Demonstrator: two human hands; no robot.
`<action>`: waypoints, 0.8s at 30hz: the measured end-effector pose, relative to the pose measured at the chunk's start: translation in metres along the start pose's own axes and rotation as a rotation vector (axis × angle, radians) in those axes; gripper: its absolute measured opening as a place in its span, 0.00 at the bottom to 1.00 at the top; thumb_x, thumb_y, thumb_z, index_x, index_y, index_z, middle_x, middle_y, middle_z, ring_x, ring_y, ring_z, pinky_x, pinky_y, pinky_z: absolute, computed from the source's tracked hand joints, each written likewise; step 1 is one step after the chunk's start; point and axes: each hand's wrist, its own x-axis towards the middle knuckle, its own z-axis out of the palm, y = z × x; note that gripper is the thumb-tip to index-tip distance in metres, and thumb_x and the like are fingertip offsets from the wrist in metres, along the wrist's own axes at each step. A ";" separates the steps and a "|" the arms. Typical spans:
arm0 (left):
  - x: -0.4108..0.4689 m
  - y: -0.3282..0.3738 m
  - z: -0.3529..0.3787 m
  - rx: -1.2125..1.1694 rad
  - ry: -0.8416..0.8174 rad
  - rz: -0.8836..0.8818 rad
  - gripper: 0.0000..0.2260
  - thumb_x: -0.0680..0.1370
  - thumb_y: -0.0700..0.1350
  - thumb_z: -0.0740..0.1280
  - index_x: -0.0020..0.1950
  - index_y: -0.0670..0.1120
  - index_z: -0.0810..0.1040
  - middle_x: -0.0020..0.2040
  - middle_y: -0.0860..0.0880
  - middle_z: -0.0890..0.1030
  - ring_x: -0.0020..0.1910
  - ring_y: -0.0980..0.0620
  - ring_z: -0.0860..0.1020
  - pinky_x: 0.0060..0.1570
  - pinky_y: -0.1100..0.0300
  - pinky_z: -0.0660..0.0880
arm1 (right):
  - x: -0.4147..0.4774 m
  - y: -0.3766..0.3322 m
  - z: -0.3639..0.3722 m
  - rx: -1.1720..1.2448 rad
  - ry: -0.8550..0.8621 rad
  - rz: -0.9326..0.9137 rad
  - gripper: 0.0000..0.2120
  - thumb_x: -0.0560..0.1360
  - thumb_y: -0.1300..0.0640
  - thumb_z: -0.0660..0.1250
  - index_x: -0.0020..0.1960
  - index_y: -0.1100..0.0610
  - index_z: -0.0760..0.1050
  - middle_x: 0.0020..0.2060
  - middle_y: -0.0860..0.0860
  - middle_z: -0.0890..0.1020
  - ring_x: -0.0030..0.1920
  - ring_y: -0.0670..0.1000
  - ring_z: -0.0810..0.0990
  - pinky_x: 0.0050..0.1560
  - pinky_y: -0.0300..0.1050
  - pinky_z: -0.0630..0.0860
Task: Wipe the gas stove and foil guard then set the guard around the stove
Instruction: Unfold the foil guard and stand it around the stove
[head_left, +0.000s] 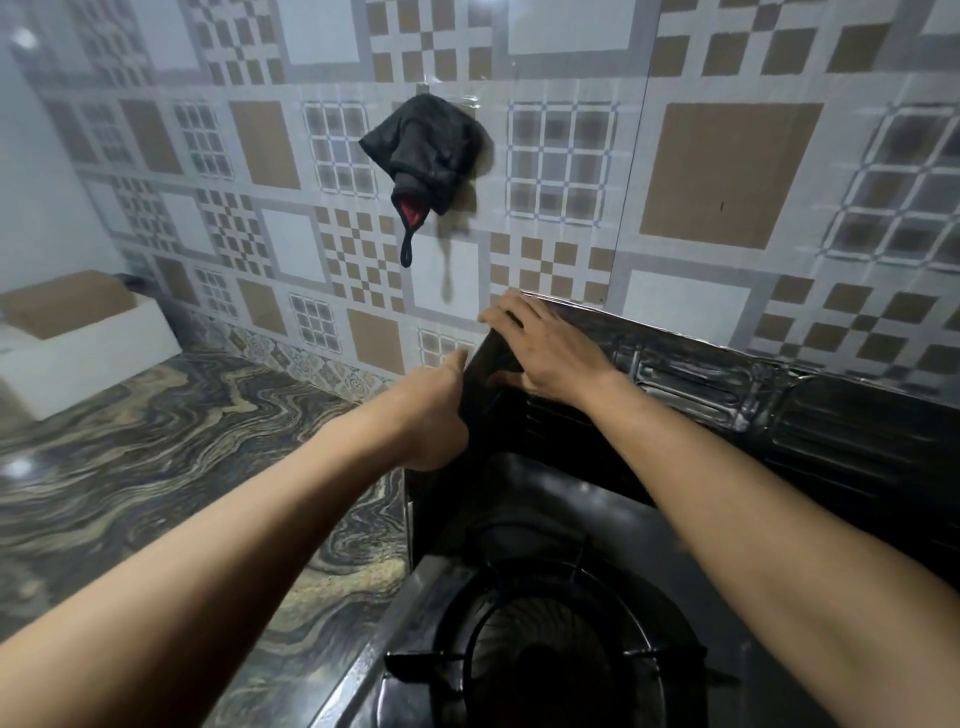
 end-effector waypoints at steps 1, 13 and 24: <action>-0.001 0.000 0.000 -0.003 0.000 0.003 0.38 0.74 0.35 0.63 0.80 0.48 0.50 0.61 0.40 0.78 0.58 0.39 0.78 0.49 0.55 0.73 | 0.001 0.001 -0.001 0.009 0.007 -0.009 0.35 0.71 0.48 0.74 0.73 0.56 0.64 0.70 0.58 0.68 0.74 0.60 0.62 0.73 0.55 0.62; 0.002 0.010 -0.010 -0.074 -0.078 -0.004 0.40 0.74 0.36 0.61 0.81 0.52 0.46 0.76 0.43 0.67 0.71 0.43 0.69 0.62 0.55 0.70 | -0.049 0.016 0.002 -0.234 0.039 0.018 0.36 0.76 0.57 0.67 0.78 0.64 0.55 0.76 0.63 0.61 0.75 0.61 0.63 0.75 0.56 0.60; 0.051 0.009 -0.013 0.001 -0.031 0.045 0.36 0.79 0.38 0.61 0.81 0.48 0.44 0.75 0.40 0.68 0.71 0.40 0.68 0.66 0.53 0.66 | -0.076 0.039 0.027 -0.580 -0.103 0.135 0.31 0.80 0.56 0.50 0.80 0.58 0.43 0.78 0.62 0.41 0.78 0.62 0.40 0.77 0.60 0.42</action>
